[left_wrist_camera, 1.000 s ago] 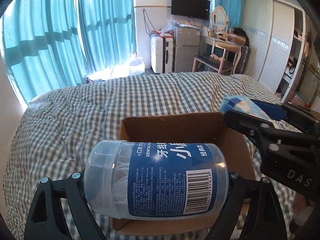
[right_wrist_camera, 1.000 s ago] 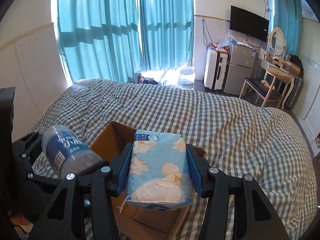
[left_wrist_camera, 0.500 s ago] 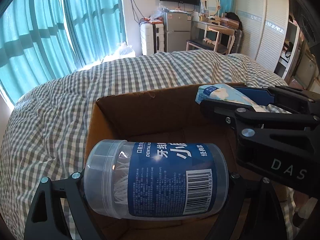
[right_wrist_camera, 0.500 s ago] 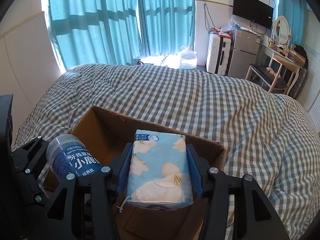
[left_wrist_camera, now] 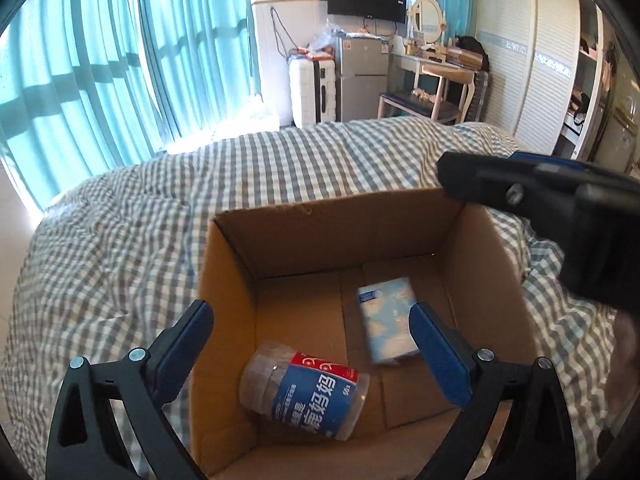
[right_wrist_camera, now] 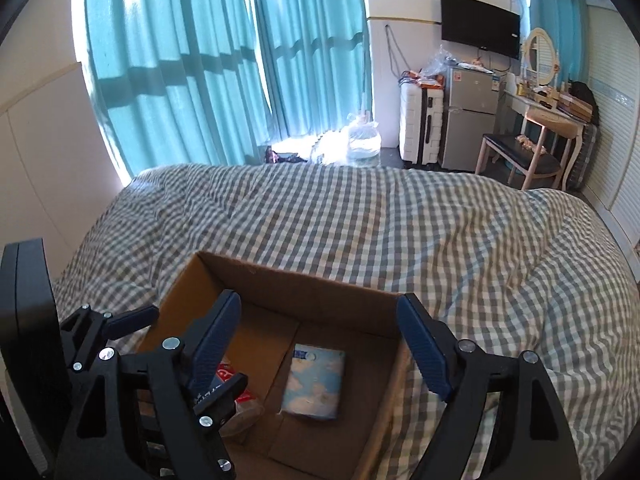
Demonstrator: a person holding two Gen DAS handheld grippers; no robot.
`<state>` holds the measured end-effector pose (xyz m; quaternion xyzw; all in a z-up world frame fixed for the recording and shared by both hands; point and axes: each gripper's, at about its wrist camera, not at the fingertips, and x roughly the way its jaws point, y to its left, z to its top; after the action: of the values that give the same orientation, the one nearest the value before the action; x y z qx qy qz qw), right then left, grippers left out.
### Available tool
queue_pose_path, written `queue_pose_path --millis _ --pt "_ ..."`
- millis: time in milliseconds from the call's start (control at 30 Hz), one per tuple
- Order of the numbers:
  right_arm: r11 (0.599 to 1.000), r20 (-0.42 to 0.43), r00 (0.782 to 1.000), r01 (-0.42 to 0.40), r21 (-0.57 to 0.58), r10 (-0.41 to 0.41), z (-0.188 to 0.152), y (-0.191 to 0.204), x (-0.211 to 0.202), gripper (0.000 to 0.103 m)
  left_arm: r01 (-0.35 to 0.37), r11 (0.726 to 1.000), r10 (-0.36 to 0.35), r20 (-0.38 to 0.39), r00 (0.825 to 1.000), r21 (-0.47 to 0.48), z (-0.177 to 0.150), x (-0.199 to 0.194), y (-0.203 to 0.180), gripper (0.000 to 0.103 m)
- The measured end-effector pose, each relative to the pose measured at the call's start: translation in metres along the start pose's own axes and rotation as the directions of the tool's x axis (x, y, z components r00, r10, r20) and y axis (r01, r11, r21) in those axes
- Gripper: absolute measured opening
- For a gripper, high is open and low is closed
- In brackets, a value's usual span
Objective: Organize objects
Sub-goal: 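Carry bottle and tissue pack into the box and open both tools, then move both tools back to the items and grasp the white cylinder with left tool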
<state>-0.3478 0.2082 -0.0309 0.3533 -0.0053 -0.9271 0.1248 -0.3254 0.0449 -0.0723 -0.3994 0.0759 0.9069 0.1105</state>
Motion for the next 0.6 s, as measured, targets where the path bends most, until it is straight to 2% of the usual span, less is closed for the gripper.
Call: queue_pose_path --millis 67,133,333,600 --pt "1.0 0.024 1.0 0.012 0.003 -0.013 0.005 -0.001 -0.02 0.082 -0.017 1.0 0.017 0.017 1.0 -0.008 0.002 -0.017 -0.001 0.101" --pt "1.0 0.054 0.998 0.027 0.01 -0.028 0.008 -0.001 -0.045 0.088 -0.028 0.999 0.029 0.035 0.999 -0.023 0.003 -0.035 0.001 0.101" --pt "0.999 0.133 0.99 0.046 -0.003 -0.045 0.012 0.009 -0.119 0.095 -0.044 0.995 0.053 0.099 0.994 -0.09 0.013 -0.104 0.01 0.103" --pt "0.997 0.248 0.968 0.061 -0.047 -0.048 0.0 0.026 -0.217 0.099 -0.109 0.982 0.135 0.171 0.976 -0.155 0.001 -0.187 0.015 0.103"
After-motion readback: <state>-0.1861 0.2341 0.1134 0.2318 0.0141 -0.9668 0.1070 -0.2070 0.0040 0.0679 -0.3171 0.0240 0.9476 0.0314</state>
